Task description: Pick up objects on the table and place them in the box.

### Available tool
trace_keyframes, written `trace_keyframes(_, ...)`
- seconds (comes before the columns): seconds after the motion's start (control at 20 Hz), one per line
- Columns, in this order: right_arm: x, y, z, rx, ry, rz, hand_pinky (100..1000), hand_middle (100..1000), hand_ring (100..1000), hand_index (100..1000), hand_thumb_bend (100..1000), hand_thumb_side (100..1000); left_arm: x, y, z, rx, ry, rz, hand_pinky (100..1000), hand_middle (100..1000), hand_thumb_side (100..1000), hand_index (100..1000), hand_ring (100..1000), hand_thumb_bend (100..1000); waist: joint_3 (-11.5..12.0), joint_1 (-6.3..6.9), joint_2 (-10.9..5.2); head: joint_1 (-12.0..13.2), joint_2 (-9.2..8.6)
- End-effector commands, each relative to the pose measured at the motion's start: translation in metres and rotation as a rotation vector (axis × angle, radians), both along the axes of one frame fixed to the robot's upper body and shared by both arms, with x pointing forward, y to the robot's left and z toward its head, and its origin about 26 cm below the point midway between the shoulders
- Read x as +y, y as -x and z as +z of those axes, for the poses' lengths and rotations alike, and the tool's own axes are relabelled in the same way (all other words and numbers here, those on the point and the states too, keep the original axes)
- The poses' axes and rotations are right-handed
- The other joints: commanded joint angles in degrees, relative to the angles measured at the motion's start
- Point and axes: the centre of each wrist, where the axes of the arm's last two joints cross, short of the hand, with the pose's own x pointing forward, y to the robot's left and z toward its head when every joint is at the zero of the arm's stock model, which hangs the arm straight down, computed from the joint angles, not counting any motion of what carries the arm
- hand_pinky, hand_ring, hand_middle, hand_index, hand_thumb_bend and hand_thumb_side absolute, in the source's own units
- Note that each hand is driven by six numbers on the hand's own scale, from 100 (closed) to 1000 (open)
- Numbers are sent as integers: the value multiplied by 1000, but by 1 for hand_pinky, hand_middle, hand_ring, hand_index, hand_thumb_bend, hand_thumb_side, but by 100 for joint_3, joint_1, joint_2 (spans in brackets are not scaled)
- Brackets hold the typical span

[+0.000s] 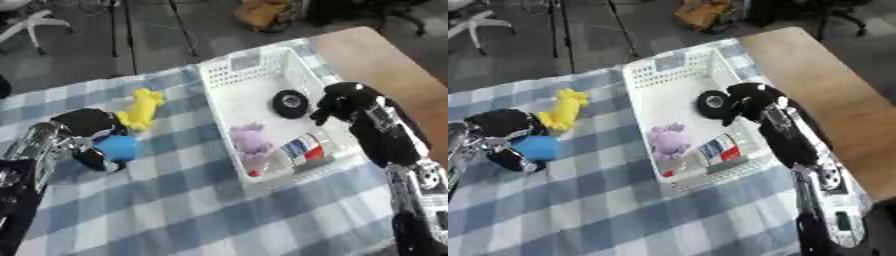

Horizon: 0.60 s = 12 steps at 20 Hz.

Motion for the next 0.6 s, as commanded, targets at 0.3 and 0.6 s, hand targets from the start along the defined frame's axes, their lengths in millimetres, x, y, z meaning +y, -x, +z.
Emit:
trace_keyframes(0.3,1,0,6,-24,-5,7,655,605,524,786,100,817,6,11,78,-99,210,-25,656,465,456,619,552,402,22,-42,-547,-35,-22)
trace_keyframes(0.6,4,0,7,-26,-11,15,655,606,525,786,100,817,-19,4,70,-31,430,-108,581,461,476,621,530,481,-37,-46,-566,7,-44)
